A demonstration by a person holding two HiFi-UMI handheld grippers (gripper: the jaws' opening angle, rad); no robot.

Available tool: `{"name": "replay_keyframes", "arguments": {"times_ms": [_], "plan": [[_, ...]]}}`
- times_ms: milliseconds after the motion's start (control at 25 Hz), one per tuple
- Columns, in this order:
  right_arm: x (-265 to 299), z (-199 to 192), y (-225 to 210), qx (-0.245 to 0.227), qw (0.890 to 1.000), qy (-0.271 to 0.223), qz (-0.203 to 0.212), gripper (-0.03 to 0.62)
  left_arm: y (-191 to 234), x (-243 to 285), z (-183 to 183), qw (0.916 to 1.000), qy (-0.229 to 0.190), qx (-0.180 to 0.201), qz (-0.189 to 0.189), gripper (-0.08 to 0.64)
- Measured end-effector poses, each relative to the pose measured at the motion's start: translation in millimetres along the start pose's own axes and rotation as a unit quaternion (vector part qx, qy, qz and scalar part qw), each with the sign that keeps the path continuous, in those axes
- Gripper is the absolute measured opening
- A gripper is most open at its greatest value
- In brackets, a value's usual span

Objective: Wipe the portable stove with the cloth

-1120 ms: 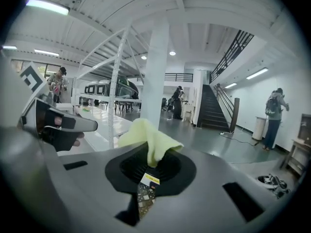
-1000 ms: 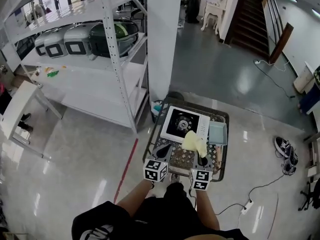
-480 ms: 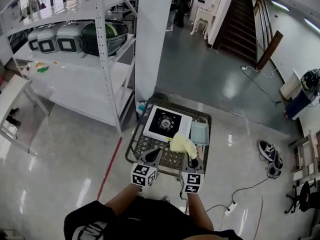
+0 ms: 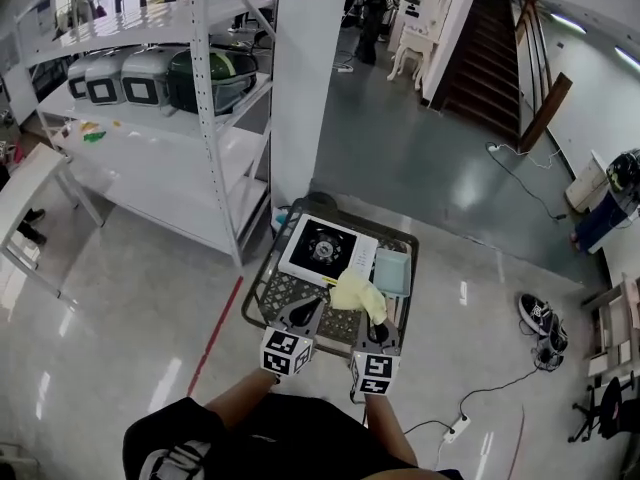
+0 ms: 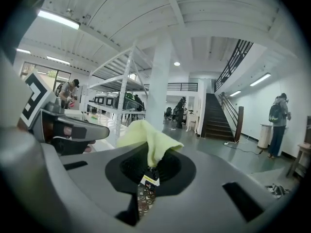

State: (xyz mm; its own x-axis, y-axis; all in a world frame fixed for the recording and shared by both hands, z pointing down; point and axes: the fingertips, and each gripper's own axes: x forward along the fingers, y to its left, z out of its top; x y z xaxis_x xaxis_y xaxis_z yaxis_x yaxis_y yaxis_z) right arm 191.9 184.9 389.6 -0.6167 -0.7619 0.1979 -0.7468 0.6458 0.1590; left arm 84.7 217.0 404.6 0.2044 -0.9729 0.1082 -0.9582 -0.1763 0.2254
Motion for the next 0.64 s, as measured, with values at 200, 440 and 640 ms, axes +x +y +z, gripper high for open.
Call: {"name": "replay_keyframes", "arguments": {"times_ms": [200,440,640], "plan": [[-11,-6,-6,-0.003,1.0,0.006,0.003,0.018,-16,-1,-2,1.0,0.001,0.004,-0.002,0.017],[-17,-7,-6,0.002,1.0,0.006,0.002,0.018,-24,-1,-5,0.9999,0.009,0.01,-0.01,0.017],[-25,-9,0,0.002,1.0,0.006,0.007,0.018,-28,-10,-6,0.9999,0.012,0.01,-0.008,0.017]]}}
